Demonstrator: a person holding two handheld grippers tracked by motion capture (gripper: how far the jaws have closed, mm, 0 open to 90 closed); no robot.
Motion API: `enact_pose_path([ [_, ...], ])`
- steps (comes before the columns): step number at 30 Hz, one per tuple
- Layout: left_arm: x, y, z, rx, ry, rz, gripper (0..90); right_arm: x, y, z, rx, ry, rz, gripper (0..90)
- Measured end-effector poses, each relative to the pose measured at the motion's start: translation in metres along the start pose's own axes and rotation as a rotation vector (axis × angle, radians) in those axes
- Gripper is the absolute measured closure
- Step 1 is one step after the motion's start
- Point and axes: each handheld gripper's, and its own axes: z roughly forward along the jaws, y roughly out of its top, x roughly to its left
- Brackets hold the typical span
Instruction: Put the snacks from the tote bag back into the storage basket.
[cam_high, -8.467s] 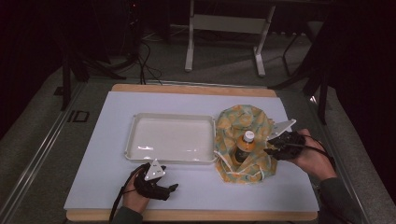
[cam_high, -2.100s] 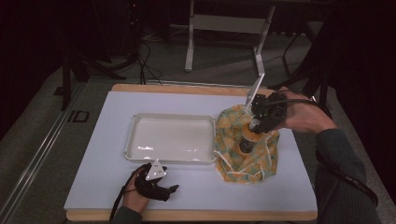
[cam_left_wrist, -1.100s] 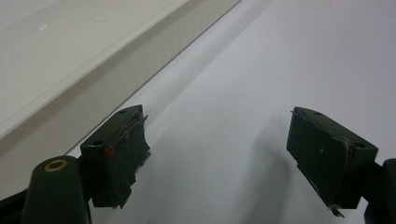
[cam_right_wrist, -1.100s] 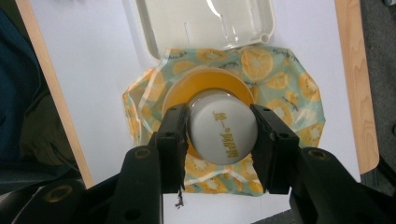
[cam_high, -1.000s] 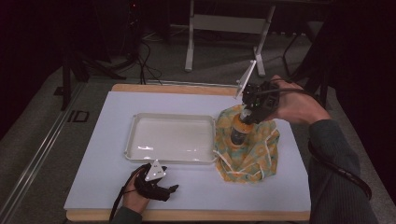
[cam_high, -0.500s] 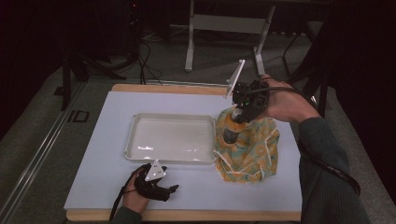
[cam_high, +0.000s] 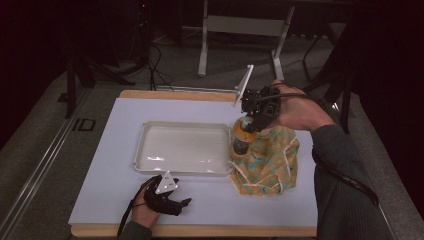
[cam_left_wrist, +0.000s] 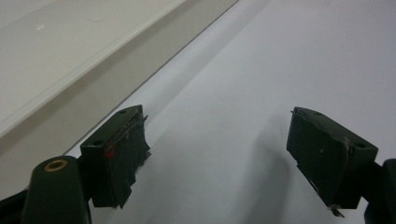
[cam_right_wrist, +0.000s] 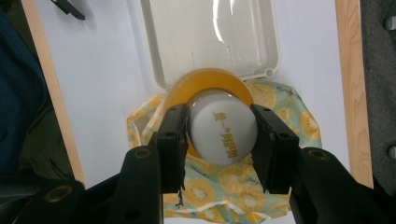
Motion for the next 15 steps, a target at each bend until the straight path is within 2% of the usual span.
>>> enact_pose_path([
  [15,0.000,0.000,0.000,-0.001,-0.002,0.000,19.9,0.003,0.015,0.007,-0.006,0.005,-0.024,58.8],
])
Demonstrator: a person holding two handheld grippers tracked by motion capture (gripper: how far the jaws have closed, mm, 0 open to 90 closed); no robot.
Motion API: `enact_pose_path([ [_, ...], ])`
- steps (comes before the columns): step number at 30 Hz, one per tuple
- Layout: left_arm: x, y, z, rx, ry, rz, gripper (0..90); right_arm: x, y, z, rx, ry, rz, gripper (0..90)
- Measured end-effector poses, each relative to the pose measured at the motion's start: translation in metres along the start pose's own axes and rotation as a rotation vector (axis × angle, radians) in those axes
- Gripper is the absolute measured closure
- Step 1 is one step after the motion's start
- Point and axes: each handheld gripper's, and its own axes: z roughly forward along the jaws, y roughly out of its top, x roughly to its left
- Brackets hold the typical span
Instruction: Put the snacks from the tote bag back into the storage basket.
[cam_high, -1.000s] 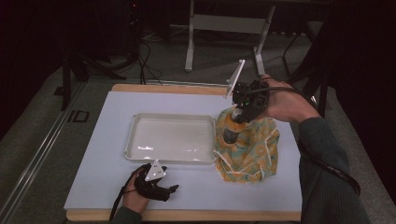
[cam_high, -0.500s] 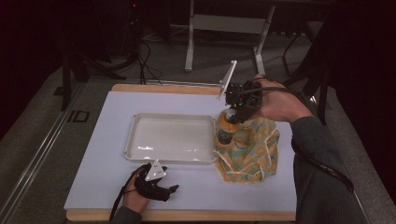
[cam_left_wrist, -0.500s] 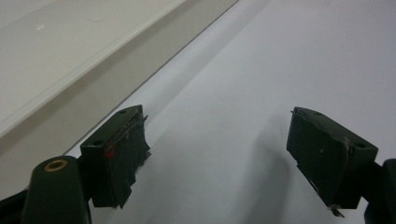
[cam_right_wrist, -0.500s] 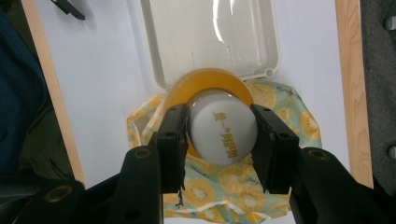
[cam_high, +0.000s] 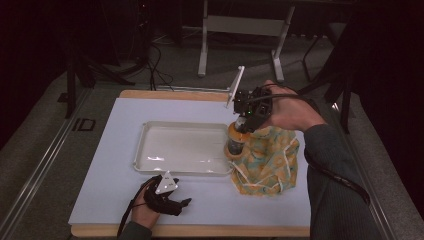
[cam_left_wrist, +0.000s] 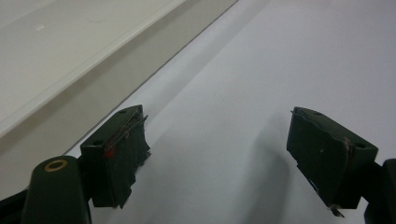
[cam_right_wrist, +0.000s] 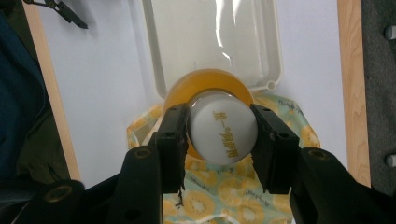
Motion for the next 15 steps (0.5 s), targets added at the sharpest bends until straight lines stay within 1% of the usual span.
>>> enact_pose_path([
  [7,0.000,0.000,0.000,0.000,0.001,0.001,19.9,0.002,0.008,0.003,-0.010,0.004,-0.017,58.8],
  [10,0.000,0.000,0.000,0.000,0.001,0.001,19.8,0.004,0.010,0.003,-0.008,0.003,-0.016,58.8],
  [11,0.000,0.000,0.000,0.000,0.000,0.001,19.8,0.004,0.011,0.004,-0.011,0.002,-0.026,58.8],
  [15,0.000,0.000,0.000,0.000,0.001,0.001,19.9,0.005,0.015,0.007,-0.008,0.008,-0.032,58.8],
])
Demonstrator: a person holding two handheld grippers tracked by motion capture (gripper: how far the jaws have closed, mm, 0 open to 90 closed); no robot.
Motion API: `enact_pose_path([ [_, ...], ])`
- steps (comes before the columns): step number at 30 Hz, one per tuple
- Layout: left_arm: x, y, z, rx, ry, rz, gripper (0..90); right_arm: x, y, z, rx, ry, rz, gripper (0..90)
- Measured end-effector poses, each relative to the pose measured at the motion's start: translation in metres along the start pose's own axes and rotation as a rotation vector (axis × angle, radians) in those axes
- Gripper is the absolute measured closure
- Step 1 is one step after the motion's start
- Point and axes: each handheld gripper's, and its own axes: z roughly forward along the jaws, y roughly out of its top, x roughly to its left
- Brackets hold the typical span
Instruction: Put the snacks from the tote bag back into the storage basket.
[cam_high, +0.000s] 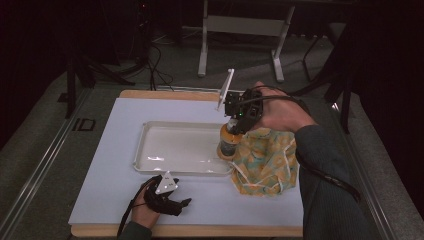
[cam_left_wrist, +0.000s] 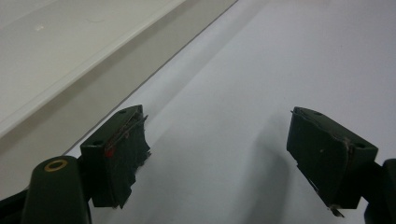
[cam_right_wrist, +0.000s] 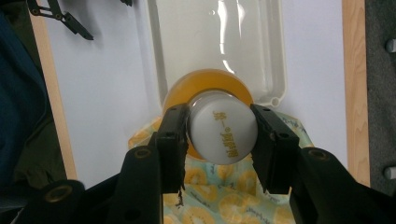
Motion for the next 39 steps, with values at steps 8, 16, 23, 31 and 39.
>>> enact_pose_path([
  [8,0.000,0.000,0.000,0.000,0.000,0.000,19.9,0.001,0.006,0.007,0.000,0.009,-0.011,58.8],
  [16,0.000,0.000,0.000,-0.001,-0.001,0.000,19.8,0.001,0.010,0.019,0.002,0.025,-0.018,58.8],
  [23,0.000,0.000,0.000,-0.001,-0.002,-0.001,19.9,0.001,0.013,0.029,0.009,0.037,-0.025,58.8],
  [31,0.000,0.000,0.000,-0.002,-0.002,-0.001,19.9,0.002,0.017,0.037,0.014,0.045,-0.036,58.8],
  [39,0.000,0.000,0.000,-0.002,-0.002,0.000,19.9,0.003,0.017,0.049,0.035,0.060,-0.031,58.9],
])
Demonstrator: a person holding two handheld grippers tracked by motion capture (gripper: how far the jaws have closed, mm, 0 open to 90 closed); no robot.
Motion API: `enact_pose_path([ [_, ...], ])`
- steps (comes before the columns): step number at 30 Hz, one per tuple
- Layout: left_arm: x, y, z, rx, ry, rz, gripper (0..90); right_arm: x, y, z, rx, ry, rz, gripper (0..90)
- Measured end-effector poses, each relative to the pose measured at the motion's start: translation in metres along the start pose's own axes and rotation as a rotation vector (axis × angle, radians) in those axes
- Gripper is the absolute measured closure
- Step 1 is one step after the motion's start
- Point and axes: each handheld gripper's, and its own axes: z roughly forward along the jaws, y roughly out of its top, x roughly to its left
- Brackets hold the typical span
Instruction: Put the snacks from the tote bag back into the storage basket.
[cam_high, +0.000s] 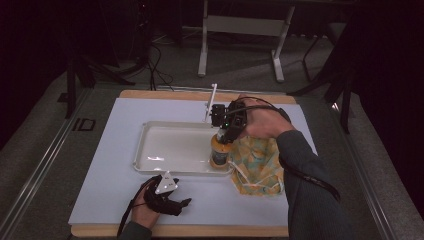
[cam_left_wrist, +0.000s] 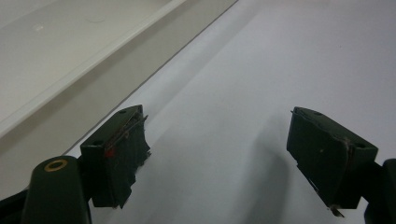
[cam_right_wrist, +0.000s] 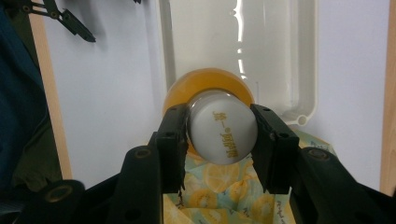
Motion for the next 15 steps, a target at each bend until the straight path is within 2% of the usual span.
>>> enact_pose_path([
  [15,0.000,0.000,0.000,0.001,-0.001,0.000,19.9,0.000,-0.003,0.019,0.021,0.012,0.021,58.9],
])
